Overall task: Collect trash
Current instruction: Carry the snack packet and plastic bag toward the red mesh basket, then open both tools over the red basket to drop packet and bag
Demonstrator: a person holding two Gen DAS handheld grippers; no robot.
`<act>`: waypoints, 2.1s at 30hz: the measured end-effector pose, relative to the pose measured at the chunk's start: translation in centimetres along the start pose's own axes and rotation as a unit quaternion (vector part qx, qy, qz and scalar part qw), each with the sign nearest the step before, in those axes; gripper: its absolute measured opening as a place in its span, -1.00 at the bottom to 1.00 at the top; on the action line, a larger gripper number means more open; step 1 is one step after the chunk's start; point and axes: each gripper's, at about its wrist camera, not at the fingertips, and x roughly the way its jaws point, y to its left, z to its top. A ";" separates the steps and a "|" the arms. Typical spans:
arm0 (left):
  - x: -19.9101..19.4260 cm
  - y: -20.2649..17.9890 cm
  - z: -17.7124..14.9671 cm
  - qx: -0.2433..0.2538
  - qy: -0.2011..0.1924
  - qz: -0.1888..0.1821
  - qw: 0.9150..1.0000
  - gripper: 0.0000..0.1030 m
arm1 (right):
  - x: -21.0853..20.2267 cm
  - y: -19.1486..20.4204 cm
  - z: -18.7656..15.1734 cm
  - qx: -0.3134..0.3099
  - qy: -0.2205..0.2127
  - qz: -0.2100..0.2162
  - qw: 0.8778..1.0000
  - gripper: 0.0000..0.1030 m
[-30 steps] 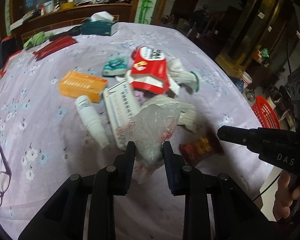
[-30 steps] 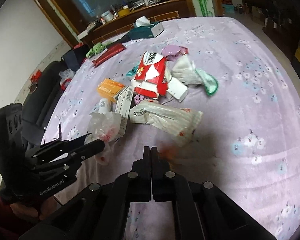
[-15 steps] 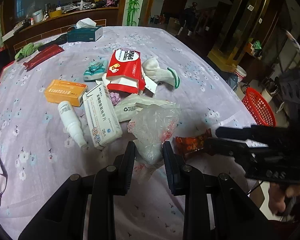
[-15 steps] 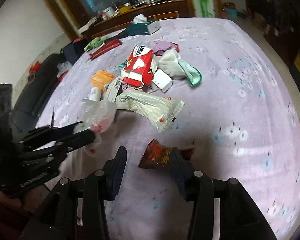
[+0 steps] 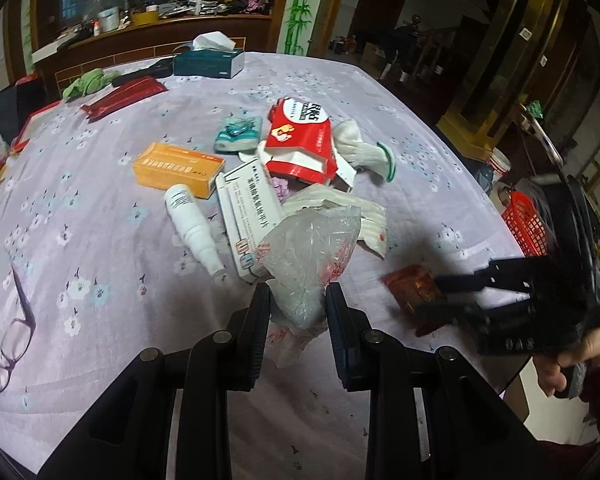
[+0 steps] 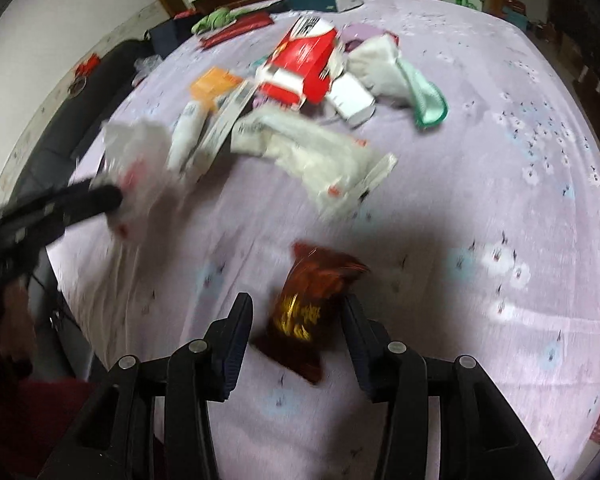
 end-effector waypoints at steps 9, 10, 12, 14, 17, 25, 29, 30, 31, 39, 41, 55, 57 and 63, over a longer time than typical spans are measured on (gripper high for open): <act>0.8 -1.1 0.3 0.009 0.005 -0.008 1.000 -0.48 | 1.5 0.6 -0.3 0.035 0.006 -0.036 0.999 -0.05; 0.9 -1.2 0.3 0.011 0.006 -0.010 1.000 -0.48 | 1.3 0.6 -0.3 0.046 0.002 -0.028 0.999 -0.05; 1.1 -1.5 0.3 0.014 0.007 -0.012 1.000 -0.48 | 0.9 0.5 -0.2 0.063 -0.004 -0.017 0.998 -0.03; 1.2 -1.6 0.4 0.017 0.009 -0.014 1.000 -0.48 | 0.6 0.0 0.0 0.070 -0.009 -0.013 0.997 0.08; 1.3 -1.8 0.5 0.021 0.010 -0.015 1.000 -0.48 | 0.8 -0.4 0.2 0.083 -0.009 -0.015 0.996 0.08; 1.3 -2.1 0.5 0.029 0.012 -0.019 0.999 -0.48 | 0.6 -0.2 -0.2 0.107 -0.025 -0.011 0.994 -0.26; 1.5 -2.6 0.5 0.035 0.012 -0.024 0.999 -0.48 | -1.2 -0.3 -1.4 0.124 -0.047 -0.012 0.991 -0.27; 1.5 -2.8 0.6 0.037 0.013 -0.026 0.999 -0.48 | -1.7 -0.4 -1.6 0.129 -0.053 -0.012 0.990 -0.27; 1.6 -3.1 0.6 0.039 0.014 -0.028 0.999 -0.48 | -2.3 -0.5 -1.9 0.136 -0.059 -0.013 0.989 -0.27; 2.8 -7.2 0.8 0.077 0.023 -0.059 0.995 -0.48 | -6.6 -2.2 -4.6 0.182 -0.096 -0.041 0.978 -0.27; 3.2 -8.7 0.9 0.087 0.026 -0.068 0.994 -0.48 | -7.9 -3.1 -5.8 0.195 -0.105 -0.052 0.974 -0.27; 4.5 -20.8 1.8 0.175 0.025 -0.114 0.978 -0.48 | -16.0 -11.1 -12.9 0.284 -0.171 -0.092 0.939 -0.27; 4.8 -22.6 2.0 0.185 0.026 -0.122 0.975 -0.48 | -17.4 -12.6 -14.0 0.297 -0.182 -0.098 0.932 -0.27; 5.8 -28.2 3.2 0.205 0.031 -0.154 0.966 -0.48 | -21.0 -17.0 -16.5 0.332 -0.203 -0.121 0.913 -0.27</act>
